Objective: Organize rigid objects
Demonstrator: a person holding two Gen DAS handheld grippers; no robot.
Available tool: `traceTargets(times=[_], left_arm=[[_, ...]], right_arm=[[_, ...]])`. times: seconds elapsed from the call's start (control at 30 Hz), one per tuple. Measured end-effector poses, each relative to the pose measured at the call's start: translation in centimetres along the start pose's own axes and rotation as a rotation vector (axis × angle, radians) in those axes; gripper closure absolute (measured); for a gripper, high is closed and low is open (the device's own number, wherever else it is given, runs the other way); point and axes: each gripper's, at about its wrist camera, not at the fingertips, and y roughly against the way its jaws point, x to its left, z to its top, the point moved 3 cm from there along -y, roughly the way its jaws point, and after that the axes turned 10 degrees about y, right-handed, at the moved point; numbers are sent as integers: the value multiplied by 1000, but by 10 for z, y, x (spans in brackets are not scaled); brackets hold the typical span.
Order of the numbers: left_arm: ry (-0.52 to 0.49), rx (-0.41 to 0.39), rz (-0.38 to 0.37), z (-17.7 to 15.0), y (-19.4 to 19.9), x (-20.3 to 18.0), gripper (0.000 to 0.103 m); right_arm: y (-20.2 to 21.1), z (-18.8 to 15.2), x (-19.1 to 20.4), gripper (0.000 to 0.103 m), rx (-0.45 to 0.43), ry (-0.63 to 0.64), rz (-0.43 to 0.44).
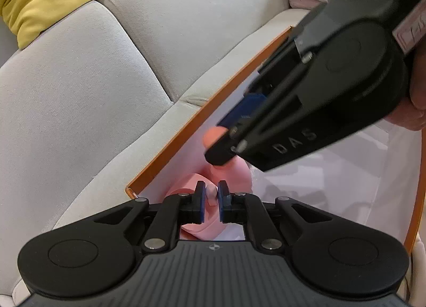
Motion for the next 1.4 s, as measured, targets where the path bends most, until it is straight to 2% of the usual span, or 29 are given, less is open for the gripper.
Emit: traceTargets(times=[0.2, 0.27, 0.3, 0.47, 0.57, 0.7, 0.77, 0.83, 0.93, 1.03, 1.07, 1.13, 1.23, 1.4], left_arm=[[40, 6, 7, -1, 0, 0, 83], [59, -7, 14, 0, 4, 1, 71], [65, -14, 17, 0, 6, 1, 69], [113, -43, 7, -1, 26, 5, 54], [189, -67, 5, -5, 42, 12, 52], [380, -102, -34, -9, 60, 25, 52], [478, -116, -73, -11, 64, 34, 52], [539, -99, -67, -14, 66, 41, 52], [568, -93, -41, -22, 67, 51, 52], [608, -82, -43, -28, 69, 59, 52], [621, -77, -46, -30, 68, 61, 52], [639, -71, -52, -35, 67, 64, 52], [661, -63, -64, -46, 64, 67, 52], [684, -59, -79, -50, 62, 67, 52]], right_arm=[[-1, -5, 1, 76, 13, 38, 18], [-1, -5, 2, 75, 19, 49, 16], [0, -5, 3, 74, 20, 49, 14], [13, -6, 4, 56, 31, 31, -11], [24, -10, 8, 53, 43, 37, -14], [24, -22, 6, 52, 116, 32, -12], [14, -28, 8, 54, 173, 39, -22], [1, -30, 9, 55, 213, 41, -14], [-15, -30, 9, 63, 250, 53, -1], [-25, -28, 11, 64, 274, 117, -11], [-28, -27, 11, 66, 282, 145, -17], [-34, -27, 12, 80, 297, 208, -19], [-40, -26, 14, 83, 308, 325, -6], [-47, -25, 27, 85, 319, 586, -41]])
